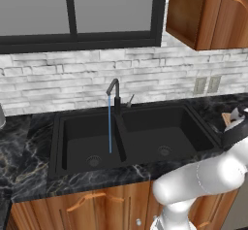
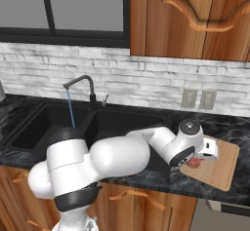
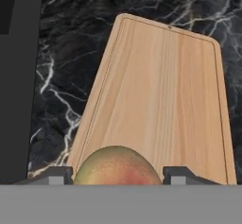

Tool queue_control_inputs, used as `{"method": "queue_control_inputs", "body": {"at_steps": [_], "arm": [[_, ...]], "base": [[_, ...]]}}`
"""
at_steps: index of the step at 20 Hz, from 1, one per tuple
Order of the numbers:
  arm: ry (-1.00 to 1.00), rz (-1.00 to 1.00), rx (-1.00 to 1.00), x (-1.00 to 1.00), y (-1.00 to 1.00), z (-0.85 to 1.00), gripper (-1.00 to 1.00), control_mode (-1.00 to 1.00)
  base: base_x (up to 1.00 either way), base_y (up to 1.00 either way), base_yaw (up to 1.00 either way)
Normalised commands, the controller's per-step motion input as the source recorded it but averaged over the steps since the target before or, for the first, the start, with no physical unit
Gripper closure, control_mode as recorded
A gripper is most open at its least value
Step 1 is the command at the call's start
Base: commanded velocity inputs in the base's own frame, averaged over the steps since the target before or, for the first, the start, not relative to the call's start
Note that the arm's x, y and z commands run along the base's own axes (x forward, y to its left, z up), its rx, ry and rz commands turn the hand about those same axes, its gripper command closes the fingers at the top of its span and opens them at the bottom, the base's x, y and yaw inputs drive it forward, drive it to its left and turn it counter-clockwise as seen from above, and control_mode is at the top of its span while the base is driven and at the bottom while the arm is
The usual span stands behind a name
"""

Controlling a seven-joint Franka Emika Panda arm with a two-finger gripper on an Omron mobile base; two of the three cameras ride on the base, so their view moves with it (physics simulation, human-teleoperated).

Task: Pick the peach from the sink and place it on the cutting board to airdry. Then turn off the sink faucet.

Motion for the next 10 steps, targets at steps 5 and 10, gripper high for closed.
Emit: {"method": "queue_control_inputs", "body": {"at_steps": [5, 10], "arm": [[0.02, 0.03, 0.0, 0.13, -0.08, -0.16, 1.0, -1.0], [0.02, 0.03, 0.0, 0.11, -0.11, -0.17, 1.0, -1.0]], "base": [[0.0, 0.0, 0.0], [0.0, 0.0, 0.0]]}}
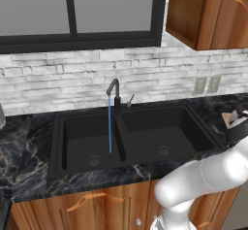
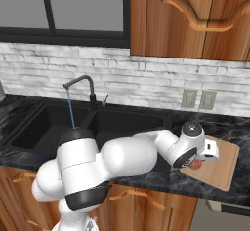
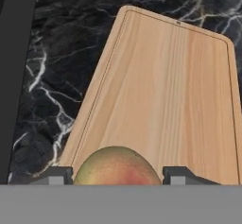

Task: Pick the peach from the sink and place it on the cutting board to airdry. Then turn off the sink faucet.

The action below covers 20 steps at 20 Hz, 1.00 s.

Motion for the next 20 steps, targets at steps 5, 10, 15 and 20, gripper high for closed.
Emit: {"method": "queue_control_inputs", "body": {"at_steps": [5, 10, 15, 20], "arm": [[0.01, 0.03, 0.0, 0.1, -0.09, -0.18, 1.0, -1.0], [0.02, 0.03, 0.0, 0.13, -0.06, -0.19, 1.0, -1.0], [0.02, 0.02, 0.0, 0.13, -0.04, -0.21, 1.0, -1.0], [0.01, 0.02, 0.0, 0.11, -0.05, -0.18, 1.0, -1.0]], "base": [[0.0, 0.0, 0.0], [0.0, 0.0, 0.0], [0.0, 0.0, 0.0], [0.0, 0.0, 0.0]]}}
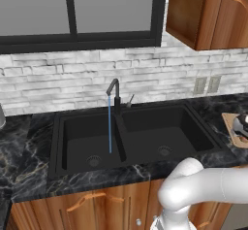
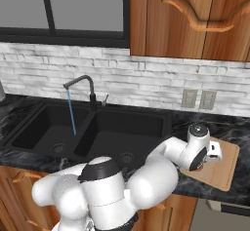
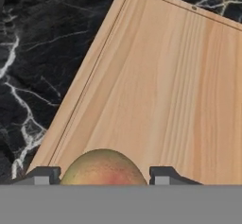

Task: Pick the peach from the sink and place it on the cutting board to airdry. Then turn off the sink faucet.

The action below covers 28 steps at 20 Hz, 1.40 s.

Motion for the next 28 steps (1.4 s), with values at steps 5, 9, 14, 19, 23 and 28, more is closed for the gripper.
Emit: {"method": "queue_control_inputs", "body": {"at_steps": [5, 9, 14, 19, 23, 28], "arm": [[0.02, 0.01, 0.0, 0.08, -0.02, -0.13, -1.0, -1.0], [0.0, 0.01, 0.0, 0.0, 0.0, 0.0, -1.0, -1.0], [0.0, 0.01, 0.0, 0.0, 0.0, 0.0, -1.0, -1.0], [0.0, 0.03, 0.0, 0.0, 0.09, 0.01, -1.0, -1.0], [-0.03, 0.07, 0.0, -0.08, 0.15, 0.22, -1.0, -1.0], [-0.04, 0.1, 0.0, -0.19, 0.16, 0.34, -1.0, -1.0]], "base": [[0.0, 0.0, 0.0], [0.0, 0.0, 0.0], [0.0, 0.0, 0.0], [0.0, 0.0, 0.0], [0.0, 0.0, 0.0], [0.0, 0.0, 0.0]]}}
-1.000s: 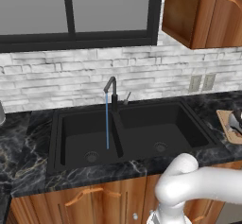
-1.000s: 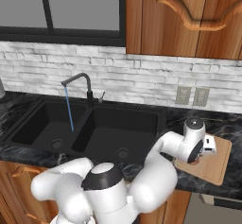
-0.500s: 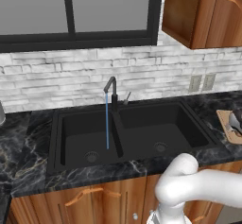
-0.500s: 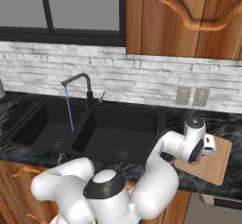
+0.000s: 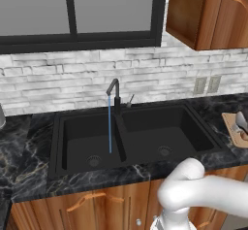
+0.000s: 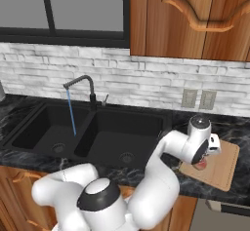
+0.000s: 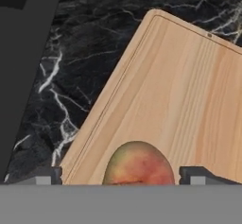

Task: Pick the peach from the sink and place it on the cutting board to airdry. Then turn off the sink faucet.

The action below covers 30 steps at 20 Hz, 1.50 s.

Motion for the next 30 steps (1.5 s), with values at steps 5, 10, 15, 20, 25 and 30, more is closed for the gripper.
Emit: {"method": "queue_control_inputs", "body": {"at_steps": [5, 10, 15, 20, 25, 30], "arm": [[-0.05, 0.11, 0.0, -0.29, 0.14, 0.39, -1.0, -1.0], [-0.01, 0.17, -0.07, -0.3, 0.31, 0.36, -1.0, -1.0], [-0.15, 0.13, -0.01, -0.4, 0.75, 0.03, -1.0, -1.0], [-0.07, 0.04, 0.21, -0.39, 0.36, 0.4, -1.0, -1.0], [-0.07, 0.03, 0.17, -0.22, 0.4, 0.77, -1.0, -1.0], [0.09, 0.01, 0.11, -0.3, 0.34, 0.64, -1.0, -1.0]], "base": [[0.0, 0.0, 0.0], [0.0, 0.0, 0.0], [0.0, 0.0, 0.0], [0.0, 0.0, 0.0], [0.0, 0.0, 0.0], [0.0, 0.0, 0.0]]}}
